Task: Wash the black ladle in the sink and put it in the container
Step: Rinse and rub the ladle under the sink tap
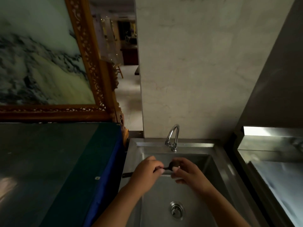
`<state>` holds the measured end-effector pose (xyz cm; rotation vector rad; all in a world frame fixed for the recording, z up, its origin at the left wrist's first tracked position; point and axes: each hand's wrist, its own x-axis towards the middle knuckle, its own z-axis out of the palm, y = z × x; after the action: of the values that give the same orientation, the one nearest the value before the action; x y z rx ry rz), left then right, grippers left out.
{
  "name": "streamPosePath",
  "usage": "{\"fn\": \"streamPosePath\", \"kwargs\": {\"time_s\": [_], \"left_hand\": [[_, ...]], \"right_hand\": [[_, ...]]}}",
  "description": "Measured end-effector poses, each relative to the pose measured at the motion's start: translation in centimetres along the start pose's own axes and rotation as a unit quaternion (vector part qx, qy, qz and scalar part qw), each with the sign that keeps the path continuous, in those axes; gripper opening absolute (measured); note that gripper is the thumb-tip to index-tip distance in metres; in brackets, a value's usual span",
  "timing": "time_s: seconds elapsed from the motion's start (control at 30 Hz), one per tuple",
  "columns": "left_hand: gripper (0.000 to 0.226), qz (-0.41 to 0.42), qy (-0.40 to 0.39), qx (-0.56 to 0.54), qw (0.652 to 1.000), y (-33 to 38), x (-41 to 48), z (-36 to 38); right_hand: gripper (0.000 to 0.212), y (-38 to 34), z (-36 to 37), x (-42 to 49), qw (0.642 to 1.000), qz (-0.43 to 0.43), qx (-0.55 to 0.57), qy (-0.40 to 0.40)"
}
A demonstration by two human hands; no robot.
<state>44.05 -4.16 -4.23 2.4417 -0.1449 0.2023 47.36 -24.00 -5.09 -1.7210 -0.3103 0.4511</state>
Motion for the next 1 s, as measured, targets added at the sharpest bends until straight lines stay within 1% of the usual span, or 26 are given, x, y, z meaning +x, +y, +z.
{"fn": "streamPosePath", "kwargs": {"time_s": [0.07, 0.17, 0.27, 0.37, 0.47, 0.57, 0.67, 0.8, 1.0], "left_hand": [[0.017, 0.020, 0.009, 0.015, 1.000, 1.1, -0.6, -0.7], [0.016, 0.042, 0.004, 0.034, 0.999, 2.3, -1.3, -1.0], [0.013, 0.044, 0.000, 0.071, 0.997, 3.4, -1.5, -0.5], [0.012, 0.037, -0.001, 0.118, 0.992, 4.4, -1.8, 0.7], [0.013, 0.033, -0.008, 0.147, 0.989, 5.2, -2.0, 1.9], [0.012, 0.036, 0.000, 0.150, 0.988, 5.8, -1.9, 2.5], [0.009, 0.045, 0.010, 0.135, 0.990, 6.1, -1.5, 2.7], [0.011, 0.040, -0.024, 0.128, 0.991, 6.1, -1.4, 3.1], [0.009, 0.024, -0.013, 0.124, 0.992, 6.3, -1.0, 3.9]], "right_hand": [[0.032, -0.6, -0.3, -0.9, 0.999, -0.027, -0.028, -0.001], [0.034, -1.0, -1.1, -1.8, 0.995, -0.063, -0.073, 0.004], [0.035, -0.8, -2.0, -1.9, 0.990, -0.082, -0.117, 0.003], [0.037, 0.2, -2.8, -2.2, 0.984, -0.080, -0.157, -0.009], [0.035, 1.0, -3.6, -2.9, 0.977, -0.072, -0.200, -0.015], [0.032, 0.7, -4.3, -3.3, 0.972, -0.089, -0.220, -0.002], [0.033, 0.5, -4.9, -3.4, 0.966, -0.105, -0.233, 0.018], [0.028, 0.9, -5.3, -3.6, 0.958, -0.111, -0.265, 0.012], [0.029, 0.7, -5.6, -3.7, 0.958, -0.109, -0.262, 0.029]]}}
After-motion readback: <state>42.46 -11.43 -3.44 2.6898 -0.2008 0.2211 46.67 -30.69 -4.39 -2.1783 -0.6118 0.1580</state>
